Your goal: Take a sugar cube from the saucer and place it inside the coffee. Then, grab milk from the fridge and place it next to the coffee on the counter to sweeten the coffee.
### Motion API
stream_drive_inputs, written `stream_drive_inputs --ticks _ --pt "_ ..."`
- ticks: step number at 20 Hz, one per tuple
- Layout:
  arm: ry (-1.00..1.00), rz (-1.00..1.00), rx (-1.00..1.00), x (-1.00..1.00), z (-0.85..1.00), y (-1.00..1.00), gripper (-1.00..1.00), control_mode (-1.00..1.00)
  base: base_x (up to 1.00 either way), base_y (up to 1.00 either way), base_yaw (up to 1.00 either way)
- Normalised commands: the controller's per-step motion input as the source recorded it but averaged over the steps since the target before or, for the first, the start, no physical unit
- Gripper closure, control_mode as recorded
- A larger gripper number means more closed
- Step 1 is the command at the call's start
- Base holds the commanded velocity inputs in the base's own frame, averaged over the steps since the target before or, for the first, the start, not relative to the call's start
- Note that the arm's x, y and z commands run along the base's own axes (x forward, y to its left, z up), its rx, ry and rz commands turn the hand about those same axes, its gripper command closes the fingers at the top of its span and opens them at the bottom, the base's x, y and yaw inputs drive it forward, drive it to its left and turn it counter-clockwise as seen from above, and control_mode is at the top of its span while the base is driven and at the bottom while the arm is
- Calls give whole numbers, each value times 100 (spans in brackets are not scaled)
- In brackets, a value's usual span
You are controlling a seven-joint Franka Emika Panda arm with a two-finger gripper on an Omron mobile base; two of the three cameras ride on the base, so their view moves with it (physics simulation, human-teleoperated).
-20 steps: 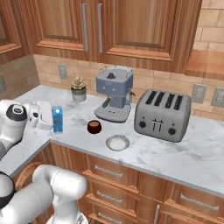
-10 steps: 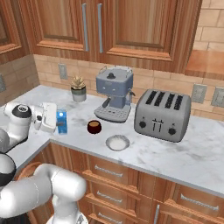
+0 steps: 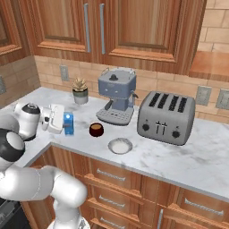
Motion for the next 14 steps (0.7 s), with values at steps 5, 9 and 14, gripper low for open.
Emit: stream_drive_inputs --ticks 5,9,14 --pt "1 -4 0 33 -29 0 100 -100 0 0 0" --pt "0 -4 0 29 -30 -1 100 -100 0 0 0" --pt "-1 -4 -4 10 -39 0 100 -100 0 0 0"
